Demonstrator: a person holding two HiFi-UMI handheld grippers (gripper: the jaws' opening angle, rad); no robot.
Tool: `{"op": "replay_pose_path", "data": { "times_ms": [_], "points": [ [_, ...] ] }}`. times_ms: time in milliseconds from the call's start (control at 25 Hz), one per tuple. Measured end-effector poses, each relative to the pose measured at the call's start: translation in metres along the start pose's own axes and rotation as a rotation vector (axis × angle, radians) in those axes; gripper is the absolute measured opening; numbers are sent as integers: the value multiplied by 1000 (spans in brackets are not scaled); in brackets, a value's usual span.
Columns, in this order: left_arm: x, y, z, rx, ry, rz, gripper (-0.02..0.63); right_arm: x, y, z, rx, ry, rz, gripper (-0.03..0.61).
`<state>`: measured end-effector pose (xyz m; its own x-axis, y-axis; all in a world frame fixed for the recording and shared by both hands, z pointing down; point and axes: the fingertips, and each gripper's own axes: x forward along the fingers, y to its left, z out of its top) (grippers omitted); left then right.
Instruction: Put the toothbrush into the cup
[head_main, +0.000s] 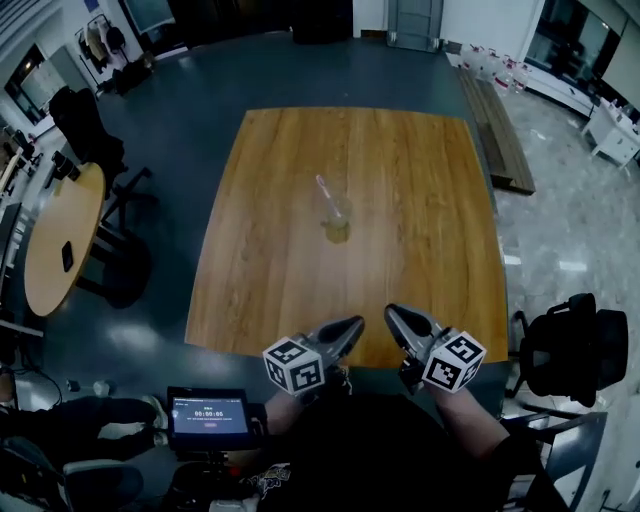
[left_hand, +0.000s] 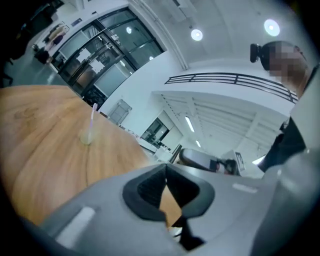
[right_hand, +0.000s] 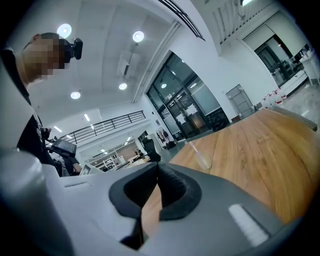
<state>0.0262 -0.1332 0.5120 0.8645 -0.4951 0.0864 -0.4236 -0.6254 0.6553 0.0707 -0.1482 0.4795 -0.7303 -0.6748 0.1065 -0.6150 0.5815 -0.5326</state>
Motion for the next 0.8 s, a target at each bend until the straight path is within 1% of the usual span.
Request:
{"op": "replay_pose_path", "data": {
  "times_ms": [80, 160, 320, 480, 560, 640, 720, 800],
  "points": [
    [-2, -21, -19, 3, -4, 4, 2, -28, 14, -16, 8, 1, 22, 5],
    [-7, -41, -41, 18, -7, 28, 2, -57, 27, -27, 21, -13, 34, 5],
    [-27, -84, -79, 5, -37, 85, 2, -122, 54, -40, 50, -51, 55, 5],
    [-45, -131, -115, 13, -9, 124, 2, -169, 78, -51, 93, -64, 87, 5],
    [-55, -153, -123, 24, -3, 133, 2, -184, 93, -53, 100, -67, 106, 5],
    [-59, -169, -123, 50, -14, 129, 2, -191, 106, -54, 81, -72, 130, 5],
    [-63, -177, -124, 70, -24, 121, 2, -194, 117, -59, 61, -74, 148, 5],
    [-70, -183, -131, 70, -24, 116, 2, -199, 127, -69, 54, -76, 150, 5]
  ]
}}
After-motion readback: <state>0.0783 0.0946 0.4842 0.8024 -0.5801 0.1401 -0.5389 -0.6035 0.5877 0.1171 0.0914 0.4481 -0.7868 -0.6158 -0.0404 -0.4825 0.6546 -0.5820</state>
